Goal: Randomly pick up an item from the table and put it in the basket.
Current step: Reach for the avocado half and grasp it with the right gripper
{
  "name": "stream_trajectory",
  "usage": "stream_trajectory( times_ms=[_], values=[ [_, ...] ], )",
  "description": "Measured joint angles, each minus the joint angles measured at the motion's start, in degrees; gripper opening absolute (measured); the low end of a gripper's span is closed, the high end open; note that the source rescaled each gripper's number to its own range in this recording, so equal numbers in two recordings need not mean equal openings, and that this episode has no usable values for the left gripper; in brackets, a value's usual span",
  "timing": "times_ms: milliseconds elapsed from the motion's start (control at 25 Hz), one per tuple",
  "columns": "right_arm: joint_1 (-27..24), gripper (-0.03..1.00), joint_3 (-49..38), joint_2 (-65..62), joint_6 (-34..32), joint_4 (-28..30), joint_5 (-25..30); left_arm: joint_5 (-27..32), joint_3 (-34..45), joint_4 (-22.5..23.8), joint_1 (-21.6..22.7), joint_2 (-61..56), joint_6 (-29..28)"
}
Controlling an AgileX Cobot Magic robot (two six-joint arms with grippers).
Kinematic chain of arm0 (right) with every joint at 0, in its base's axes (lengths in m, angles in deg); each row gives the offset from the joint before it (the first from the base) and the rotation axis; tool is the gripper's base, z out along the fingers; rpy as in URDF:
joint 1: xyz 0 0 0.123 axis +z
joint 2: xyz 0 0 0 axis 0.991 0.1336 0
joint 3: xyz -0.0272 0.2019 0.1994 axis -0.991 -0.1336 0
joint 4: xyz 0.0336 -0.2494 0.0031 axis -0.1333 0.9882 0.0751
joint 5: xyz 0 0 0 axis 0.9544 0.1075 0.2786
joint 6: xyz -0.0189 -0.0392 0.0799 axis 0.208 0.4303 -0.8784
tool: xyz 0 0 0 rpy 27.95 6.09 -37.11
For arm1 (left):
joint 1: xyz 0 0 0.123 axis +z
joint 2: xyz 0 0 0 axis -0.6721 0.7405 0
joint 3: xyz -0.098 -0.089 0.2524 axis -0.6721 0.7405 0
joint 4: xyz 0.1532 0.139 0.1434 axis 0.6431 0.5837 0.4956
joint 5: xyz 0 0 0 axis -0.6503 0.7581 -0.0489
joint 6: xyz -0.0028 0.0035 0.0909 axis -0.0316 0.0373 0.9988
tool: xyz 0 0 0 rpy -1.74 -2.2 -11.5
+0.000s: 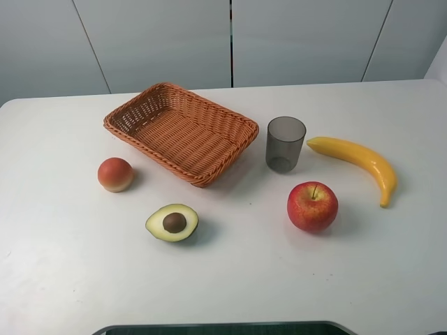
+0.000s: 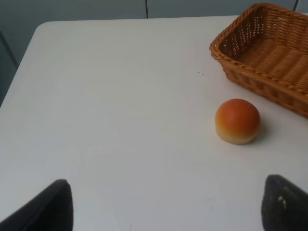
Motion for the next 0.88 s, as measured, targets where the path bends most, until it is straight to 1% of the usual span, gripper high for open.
stream_trajectory(
  times_ms=[880],
  values=[
    [0.00, 1.00, 0.00, 0.00, 0.00, 0.00, 0.00, 0.00, 0.00, 0.00, 0.00, 0.00, -0.12]
  ],
)
